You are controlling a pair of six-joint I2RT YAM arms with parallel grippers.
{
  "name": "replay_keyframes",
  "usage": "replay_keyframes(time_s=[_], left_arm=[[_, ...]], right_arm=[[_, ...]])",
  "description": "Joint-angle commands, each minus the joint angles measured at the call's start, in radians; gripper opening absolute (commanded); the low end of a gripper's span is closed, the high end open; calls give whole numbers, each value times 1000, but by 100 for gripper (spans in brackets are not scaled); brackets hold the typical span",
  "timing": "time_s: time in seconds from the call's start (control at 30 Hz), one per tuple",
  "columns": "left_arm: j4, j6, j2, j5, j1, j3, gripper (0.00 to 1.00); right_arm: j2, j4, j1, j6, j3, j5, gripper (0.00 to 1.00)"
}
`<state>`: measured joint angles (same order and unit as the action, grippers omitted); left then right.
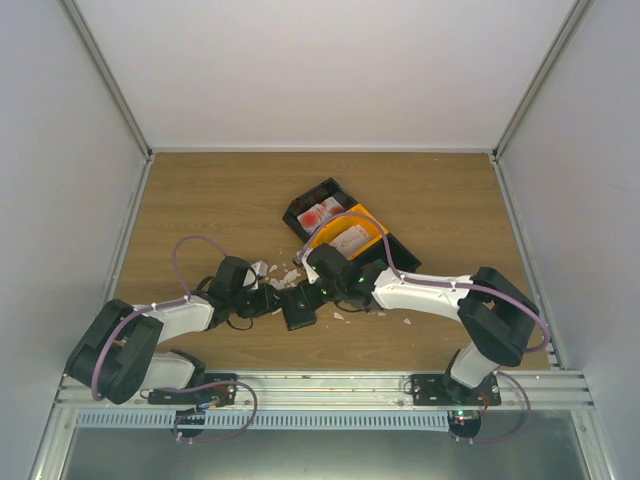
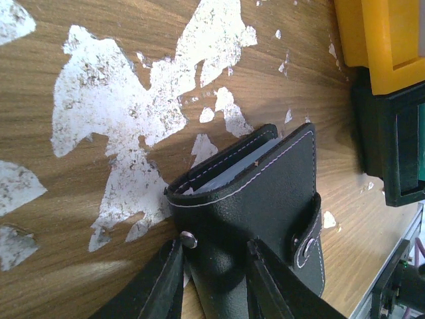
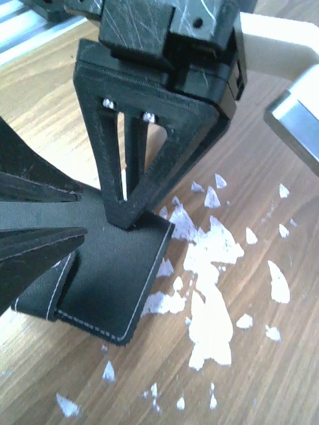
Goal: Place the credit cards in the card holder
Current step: Close the card holder at the center of the board.
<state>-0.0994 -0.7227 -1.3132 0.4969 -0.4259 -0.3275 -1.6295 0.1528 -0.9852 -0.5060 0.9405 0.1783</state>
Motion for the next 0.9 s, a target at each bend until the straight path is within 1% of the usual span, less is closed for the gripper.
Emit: replay_keyframes(time_s=[0.0, 0.07, 0.2, 0.37, 0.53, 0.67, 0.87], left_arm=[[30, 10, -7, -27, -11, 7, 29], [30, 10, -8, -28, -10, 8, 29], [30, 10, -10, -28, -10, 9, 29], [26, 11, -11, -23, -10, 8, 29], [26, 10, -10, -23, -10, 8, 29], [25, 13, -13, -24, -10, 10, 29], [24, 14, -12, -23, -10, 7, 29]], right_arm=[[2, 39, 8, -35, -15, -114, 12], [-24, 67, 8, -39, -4, -138, 10], [-71, 76, 6, -28, 8, -128, 8], [-100, 59, 3, -9, 16, -82, 8], [-126, 66, 0, -6, 21, -79, 9], [-122, 67, -3, -6, 17, -87, 10], [-85, 63, -6, -12, 8, -112, 15]])
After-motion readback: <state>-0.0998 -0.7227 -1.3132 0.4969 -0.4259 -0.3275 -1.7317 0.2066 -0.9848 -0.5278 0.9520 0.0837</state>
